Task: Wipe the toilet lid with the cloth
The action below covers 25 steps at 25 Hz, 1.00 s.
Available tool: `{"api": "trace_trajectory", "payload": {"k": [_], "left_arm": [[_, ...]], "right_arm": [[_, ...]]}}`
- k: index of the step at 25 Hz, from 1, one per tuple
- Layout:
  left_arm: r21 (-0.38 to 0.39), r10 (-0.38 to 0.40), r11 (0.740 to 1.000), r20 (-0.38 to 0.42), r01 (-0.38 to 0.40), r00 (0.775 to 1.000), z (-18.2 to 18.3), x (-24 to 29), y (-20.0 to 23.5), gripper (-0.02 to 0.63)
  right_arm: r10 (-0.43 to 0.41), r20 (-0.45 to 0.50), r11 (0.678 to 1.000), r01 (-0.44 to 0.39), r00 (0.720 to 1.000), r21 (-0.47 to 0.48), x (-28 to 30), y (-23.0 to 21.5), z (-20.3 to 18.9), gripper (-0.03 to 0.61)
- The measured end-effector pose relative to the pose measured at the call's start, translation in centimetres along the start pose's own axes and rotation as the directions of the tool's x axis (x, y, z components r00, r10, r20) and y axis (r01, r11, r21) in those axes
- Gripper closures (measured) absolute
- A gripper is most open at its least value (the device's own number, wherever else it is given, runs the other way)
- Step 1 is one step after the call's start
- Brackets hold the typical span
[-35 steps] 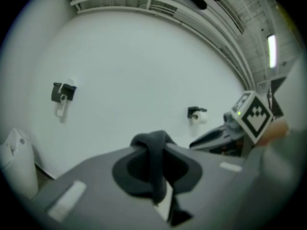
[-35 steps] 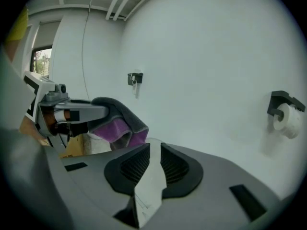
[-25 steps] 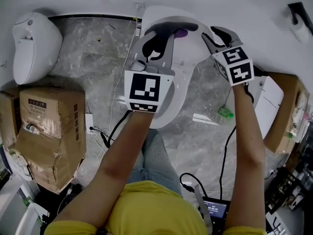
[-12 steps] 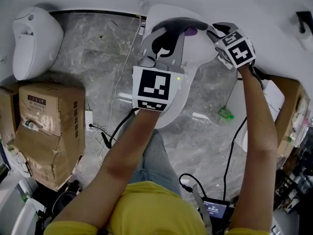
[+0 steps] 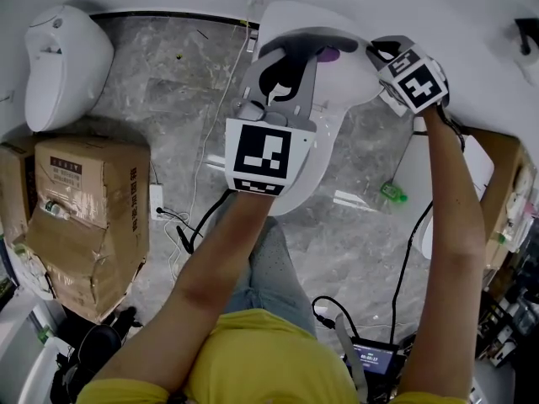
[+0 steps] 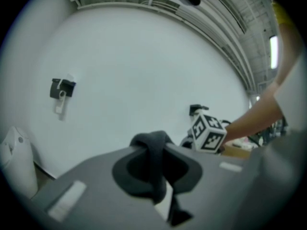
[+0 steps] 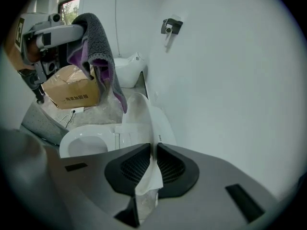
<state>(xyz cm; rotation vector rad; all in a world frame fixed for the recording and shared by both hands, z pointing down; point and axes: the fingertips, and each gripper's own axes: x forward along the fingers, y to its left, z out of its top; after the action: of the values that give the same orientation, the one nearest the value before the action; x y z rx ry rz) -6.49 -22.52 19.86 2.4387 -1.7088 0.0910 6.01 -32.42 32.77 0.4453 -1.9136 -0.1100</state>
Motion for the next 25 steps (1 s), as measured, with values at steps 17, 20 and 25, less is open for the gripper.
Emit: {"api": "trace_trajectory", "payload": {"k": [17, 20, 25], "left_arm": [[-0.007, -0.007, 1.0, 0.078, 0.008, 0.997, 2.0, -8.7, -3.4, 0.594], [-0.014, -0.006, 1.0, 0.088, 0.007, 0.996, 2.1, -10.2, -3.7, 0.594], [0.001, -0.018, 1.0, 0.079, 0.018, 0.997, 1.6, -12.2, -4.6, 0.594]], "right_arm": [[0.024, 0.073, 0.995, -0.017, 0.997, -0.098, -6.3, 11.3, -0.6, 0.534], [0.029, 0.07, 0.991, -0.019, 0.997, -0.135, -7.1, 13.9, -0.8, 0.532], [0.054, 0.067, 0.983, -0.041, 0.996, -0.177, -7.9, 18.6, -1.4, 0.531]]}}
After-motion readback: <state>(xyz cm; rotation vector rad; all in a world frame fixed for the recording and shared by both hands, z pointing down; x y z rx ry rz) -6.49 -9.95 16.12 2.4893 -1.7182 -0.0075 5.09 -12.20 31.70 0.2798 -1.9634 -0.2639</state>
